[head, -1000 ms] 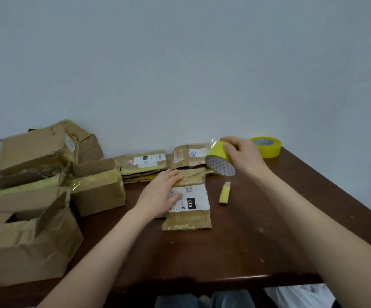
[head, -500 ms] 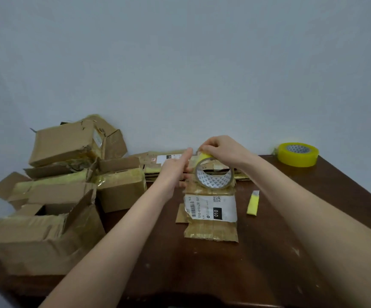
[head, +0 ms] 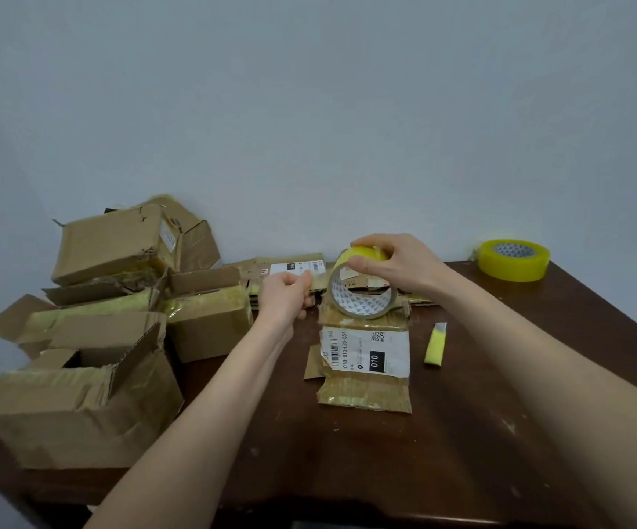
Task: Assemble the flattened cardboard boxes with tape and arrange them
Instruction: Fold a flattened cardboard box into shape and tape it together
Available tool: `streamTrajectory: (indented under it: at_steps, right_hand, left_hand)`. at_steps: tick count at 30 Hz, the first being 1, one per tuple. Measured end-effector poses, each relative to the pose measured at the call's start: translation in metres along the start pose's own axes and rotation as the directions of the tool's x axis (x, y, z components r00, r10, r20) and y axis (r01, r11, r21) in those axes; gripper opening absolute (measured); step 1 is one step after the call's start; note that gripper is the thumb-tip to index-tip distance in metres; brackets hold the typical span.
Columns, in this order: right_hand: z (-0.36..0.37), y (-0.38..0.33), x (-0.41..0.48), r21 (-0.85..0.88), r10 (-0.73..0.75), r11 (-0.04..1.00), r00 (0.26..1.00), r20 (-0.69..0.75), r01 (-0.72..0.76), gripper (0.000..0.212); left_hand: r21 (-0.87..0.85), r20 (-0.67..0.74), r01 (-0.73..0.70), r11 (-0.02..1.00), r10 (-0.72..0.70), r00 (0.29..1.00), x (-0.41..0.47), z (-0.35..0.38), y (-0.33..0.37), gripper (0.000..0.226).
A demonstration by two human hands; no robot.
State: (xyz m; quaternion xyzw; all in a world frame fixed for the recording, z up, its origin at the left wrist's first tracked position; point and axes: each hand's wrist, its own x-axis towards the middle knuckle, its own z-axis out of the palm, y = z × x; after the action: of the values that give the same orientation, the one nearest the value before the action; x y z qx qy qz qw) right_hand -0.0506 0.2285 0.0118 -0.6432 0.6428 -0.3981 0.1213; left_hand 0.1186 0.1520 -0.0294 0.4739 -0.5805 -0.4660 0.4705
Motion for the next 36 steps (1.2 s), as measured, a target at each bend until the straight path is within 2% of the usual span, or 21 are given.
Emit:
streamTrajectory:
  at_steps: [6,17,21,23,26,28,30,31,33,34,35,36]
  right_hand:
    - [0.003,-0.014,0.007,-0.209,0.027,0.978,0.999,0.031,-0.020,0.060]
    - [0.007,-0.036,0.014,-0.458,0.064,0.889,0.996,0.066,-0.027,0.043]
    - [0.004,-0.040,0.016,-0.565,0.078,0.825,0.990,0.117,0.002,0.043]
    - [-0.001,-0.033,0.018,-0.536,0.101,0.844,0.983,0.153,-0.003,0.044]
    - [-0.007,-0.019,0.016,-0.331,0.073,0.944,0.983,0.168,-0.014,0.045]
    - [-0.004,-0.011,0.010,-0.241,0.051,0.971,0.986,0.156,-0.013,0.049]
    - [0.001,-0.005,0.007,-0.252,0.041,0.968,0.991,0.126,-0.008,0.048]
    - [0.002,-0.004,0.007,-0.273,0.040,0.962,0.993,0.111,-0.009,0.048]
    - [0.003,-0.004,0.007,-0.288,0.044,0.957,0.995,0.094,-0.015,0.048]
    - [0.003,-0.004,0.006,-0.290,0.045,0.957,0.995,0.092,-0.016,0.049]
    - [0.002,-0.004,0.005,-0.292,0.045,0.956,0.995,0.093,-0.016,0.051]
    - [0.001,-0.002,0.004,-0.289,0.044,0.957,0.995,0.091,-0.016,0.055]
  left_hand:
    - [0.011,0.004,0.042,0.999,-0.042,0.999,0.001,-0.005,-0.020,0.030]
    - [-0.074,0.037,0.162,0.984,-0.160,0.986,-0.005,-0.001,-0.033,0.026]
    - [-0.076,0.001,0.177,0.981,-0.177,0.984,-0.003,-0.011,-0.037,0.025]
    - [-0.037,0.010,0.183,0.982,-0.183,0.983,-0.005,-0.011,-0.042,0.023]
    - [0.000,0.067,0.208,0.978,-0.208,0.976,-0.013,-0.003,-0.052,0.026]
    - [-0.011,0.113,0.238,0.971,-0.236,0.965,-0.016,0.005,-0.056,0.029]
    - [0.051,0.143,0.255,0.965,-0.260,0.955,-0.018,0.011,-0.061,0.035]
    - [0.151,0.156,0.236,0.960,-0.259,0.953,-0.017,0.011,-0.064,0.039]
    - [0.444,0.138,0.113,0.889,-0.193,0.972,-0.015,0.007,-0.068,0.034]
    - [0.553,0.090,0.040,0.832,-0.107,0.990,-0.015,0.004,-0.070,0.027]
    - [0.578,0.031,-0.026,0.815,0.010,0.999,-0.016,0.000,-0.068,0.027]
    - [0.526,-0.008,-0.117,0.842,0.143,0.990,-0.019,-0.003,-0.062,0.031]
